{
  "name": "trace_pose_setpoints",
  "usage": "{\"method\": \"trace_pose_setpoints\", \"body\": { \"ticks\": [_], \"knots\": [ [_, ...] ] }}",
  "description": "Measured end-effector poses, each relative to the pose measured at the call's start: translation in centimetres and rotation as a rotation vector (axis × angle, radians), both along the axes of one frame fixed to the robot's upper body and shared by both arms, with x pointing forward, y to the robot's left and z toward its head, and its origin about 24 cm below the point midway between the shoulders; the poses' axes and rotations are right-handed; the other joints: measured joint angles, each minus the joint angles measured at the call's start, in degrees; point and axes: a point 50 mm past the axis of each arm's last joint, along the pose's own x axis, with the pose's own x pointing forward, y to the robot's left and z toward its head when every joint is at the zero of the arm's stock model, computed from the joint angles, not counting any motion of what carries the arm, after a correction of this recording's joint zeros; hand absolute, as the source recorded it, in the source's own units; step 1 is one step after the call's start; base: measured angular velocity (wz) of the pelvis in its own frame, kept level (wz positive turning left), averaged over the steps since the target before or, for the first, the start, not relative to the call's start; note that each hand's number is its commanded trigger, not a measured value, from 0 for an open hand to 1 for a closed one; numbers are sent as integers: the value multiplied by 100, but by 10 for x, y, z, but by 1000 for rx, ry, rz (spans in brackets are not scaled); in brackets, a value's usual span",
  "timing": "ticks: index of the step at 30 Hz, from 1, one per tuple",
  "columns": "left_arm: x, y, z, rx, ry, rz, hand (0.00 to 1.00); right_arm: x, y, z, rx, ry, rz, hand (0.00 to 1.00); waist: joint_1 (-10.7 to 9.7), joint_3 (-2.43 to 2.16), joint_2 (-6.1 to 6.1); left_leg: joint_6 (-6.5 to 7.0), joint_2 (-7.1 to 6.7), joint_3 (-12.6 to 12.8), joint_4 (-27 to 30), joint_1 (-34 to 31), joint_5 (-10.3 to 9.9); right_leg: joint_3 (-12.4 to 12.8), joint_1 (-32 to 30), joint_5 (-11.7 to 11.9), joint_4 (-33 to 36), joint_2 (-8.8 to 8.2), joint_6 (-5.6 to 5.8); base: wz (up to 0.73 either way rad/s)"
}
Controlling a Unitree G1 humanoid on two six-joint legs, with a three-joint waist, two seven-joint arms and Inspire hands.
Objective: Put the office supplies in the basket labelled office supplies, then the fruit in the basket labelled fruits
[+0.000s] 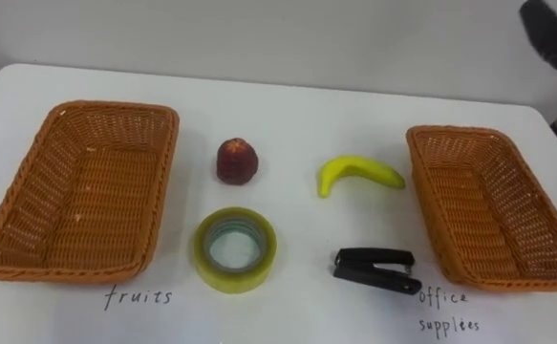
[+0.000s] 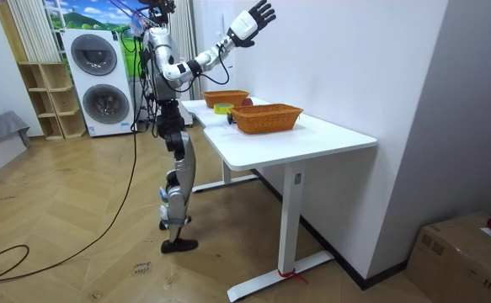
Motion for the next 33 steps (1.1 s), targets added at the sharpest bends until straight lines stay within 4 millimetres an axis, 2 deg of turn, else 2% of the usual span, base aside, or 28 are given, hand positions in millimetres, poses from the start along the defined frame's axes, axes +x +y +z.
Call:
{"method": "trace_pose_setpoints", "body": {
  "ticks": [7, 19, 26, 30, 33],
  "knots": [
    [0, -1, -1, -20, 8, -18, 0, 3, 2, -4, -35, 53, 57, 0, 22, 26, -16, 0, -3, -9, 34, -5, 0, -13, 23, 0, -1, -6, 0, 0],
    [12, -1, 3, -6, -34, -67, 0, 11, 9, -23, -115, 194, 154, 0, 172, 27, -40, 0, -3, -22, 23, -39, -1, -27, -7, 7, -2, 2, -11, 0],
    [18, -1, 4, 2, -48, -82, 0, 11, 8, -50, -162, 374, 224, 0, 144, -15, -99, -1, -3, -63, 38, -62, -1, -147, 14, 7, -17, -15, -11, 5],
    [24, -2, 4, 1, -59, -91, 0, 10, 19, -69, -250, 518, 303, 0, 141, 0, -79, -1, -6, -60, 37, -50, -1, -136, 22, 7, -18, -18, -11, 0],
    [26, -2, 4, -1, -61, -93, 0, 9, 24, -71, -302, 557, 355, 0, 162, 26, -41, 0, -9, -66, 46, -54, -1, -140, 20, 7, -18, -21, -11, 0]
  ]
}}
